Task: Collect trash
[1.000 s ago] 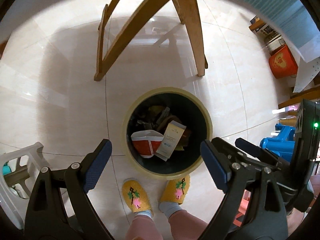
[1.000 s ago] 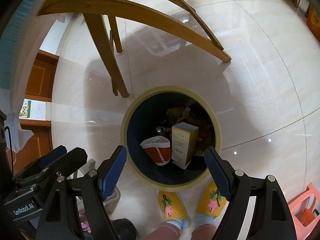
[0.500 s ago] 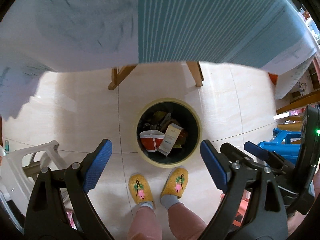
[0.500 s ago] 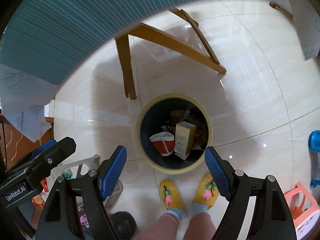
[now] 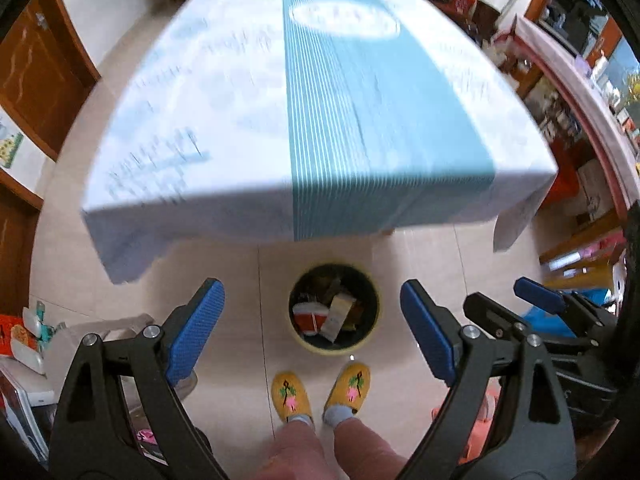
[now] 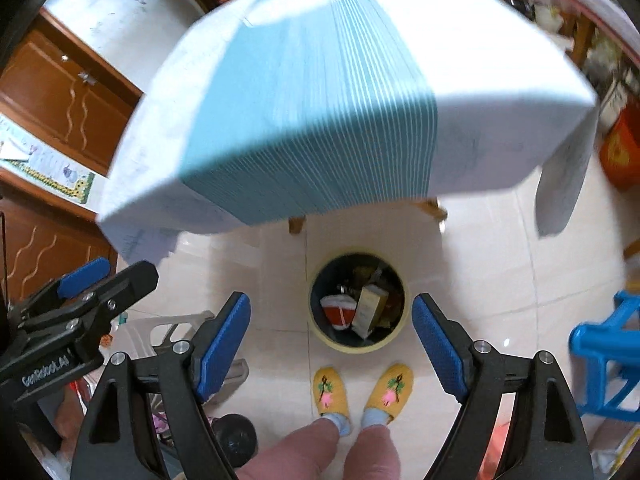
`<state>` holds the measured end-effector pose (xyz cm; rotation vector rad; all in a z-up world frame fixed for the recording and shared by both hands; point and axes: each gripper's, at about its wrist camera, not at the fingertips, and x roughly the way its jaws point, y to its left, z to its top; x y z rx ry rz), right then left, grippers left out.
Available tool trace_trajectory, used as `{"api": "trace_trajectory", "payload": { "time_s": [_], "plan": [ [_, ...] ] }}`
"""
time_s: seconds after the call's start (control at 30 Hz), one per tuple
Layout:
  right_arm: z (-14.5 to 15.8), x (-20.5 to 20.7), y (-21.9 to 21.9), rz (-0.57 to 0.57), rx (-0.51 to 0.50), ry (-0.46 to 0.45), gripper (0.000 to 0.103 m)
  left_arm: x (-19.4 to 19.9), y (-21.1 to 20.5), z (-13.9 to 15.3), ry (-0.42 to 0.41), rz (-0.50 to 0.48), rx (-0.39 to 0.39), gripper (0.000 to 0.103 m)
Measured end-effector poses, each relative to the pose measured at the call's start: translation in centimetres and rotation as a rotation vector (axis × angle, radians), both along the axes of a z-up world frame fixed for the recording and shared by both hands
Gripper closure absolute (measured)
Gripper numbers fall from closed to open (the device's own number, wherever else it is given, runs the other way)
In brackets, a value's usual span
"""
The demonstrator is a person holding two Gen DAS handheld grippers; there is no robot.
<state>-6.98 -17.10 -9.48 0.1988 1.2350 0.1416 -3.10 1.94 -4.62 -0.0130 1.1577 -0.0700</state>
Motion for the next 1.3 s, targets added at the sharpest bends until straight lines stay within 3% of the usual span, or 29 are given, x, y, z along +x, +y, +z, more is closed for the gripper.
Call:
{"api": "trace_trajectory", "payload": {
  "time_s": [0.27, 0.5, 0.7, 1.3],
  "plan": [
    [9.4, 1.1, 0.5, 0.019, 0.000, -0.127, 0.019, 0.0, 0.1, 7.9, -0.111, 0.044, 0.014, 0.015],
    [13.2, 1.4, 1.1, 0.038, 0.005, -0.203, 0.019, -0.1, -0.4, 9.9, -0.155, 0.061, 0.006, 0.015],
    [13.5, 1.8, 1.4, 0.053, -0.022, -0.233, 0.019, 0.1, -0.5, 10.7, -0.197, 0.067, 0.016, 0.015],
    [12.9, 2.6, 1.8, 0.066, -0.021, -0.234, 0.019, 0.4, 0.0, 10.2, -0.187, 0.108, 0.005, 0.015]
  ]
}}
